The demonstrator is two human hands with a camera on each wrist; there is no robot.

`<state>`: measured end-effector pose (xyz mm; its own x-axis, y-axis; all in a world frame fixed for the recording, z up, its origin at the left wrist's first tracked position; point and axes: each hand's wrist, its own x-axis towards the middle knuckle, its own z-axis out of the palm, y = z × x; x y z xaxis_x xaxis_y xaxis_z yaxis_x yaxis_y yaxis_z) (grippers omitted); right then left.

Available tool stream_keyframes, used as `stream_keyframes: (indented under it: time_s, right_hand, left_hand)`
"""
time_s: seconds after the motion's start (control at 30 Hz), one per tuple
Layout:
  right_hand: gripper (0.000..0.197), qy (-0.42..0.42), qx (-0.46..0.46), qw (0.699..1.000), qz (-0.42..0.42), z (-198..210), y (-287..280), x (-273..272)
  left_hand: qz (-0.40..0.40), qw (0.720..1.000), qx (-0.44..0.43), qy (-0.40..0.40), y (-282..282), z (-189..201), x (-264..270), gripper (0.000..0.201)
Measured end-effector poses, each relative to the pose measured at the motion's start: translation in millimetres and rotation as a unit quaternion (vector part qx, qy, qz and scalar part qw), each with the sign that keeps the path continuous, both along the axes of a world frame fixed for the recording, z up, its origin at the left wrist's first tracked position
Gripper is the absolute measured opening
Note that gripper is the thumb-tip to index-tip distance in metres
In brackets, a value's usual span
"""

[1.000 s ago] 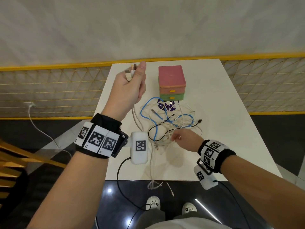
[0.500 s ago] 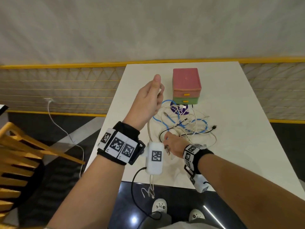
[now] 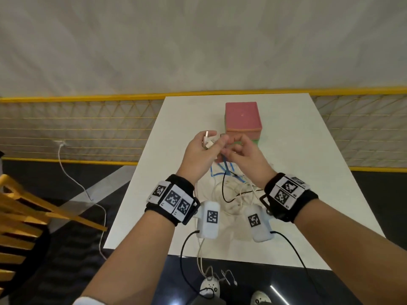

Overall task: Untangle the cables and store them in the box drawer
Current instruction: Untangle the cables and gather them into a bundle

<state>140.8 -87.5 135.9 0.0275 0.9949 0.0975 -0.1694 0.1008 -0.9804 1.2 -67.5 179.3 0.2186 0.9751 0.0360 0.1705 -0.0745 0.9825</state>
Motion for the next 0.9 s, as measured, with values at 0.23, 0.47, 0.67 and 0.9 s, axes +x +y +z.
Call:
stream_keyframes:
  time_s: [0.23, 0.47, 0.67, 0.9]
  right_hand:
    - [0.012, -0.095, 0.011, 0.994, 0.052, -0.8, -8.5, 7.0]
    - [0.024, -0.372, 0.009, 0.927, 0.057, -26.2, -3.5, 19.0]
    - [0.022, -0.289, 0.005, 0.957, -0.022, 0.0, 28.1, 27.8]
    - [0.031, -0.277, 0.113, 0.954, -0.027, 46.9, 53.8, 36.0]
  left_hand:
    - [0.059, 0.993, 0.096, 0.023, 14.7, 8.5, 12.6, 0.034]
    - [0.054, 0.980, 0.132, -0.140, 19.2, 53.4, 7.0, 0.039]
    - [-0.039, 0.986, 0.162, -0.022, 13.4, 66.8, 1.2, 0.014]
    - [-0.031, 0.969, 0.103, 0.223, 21.9, 40.0, 5.7, 0.034]
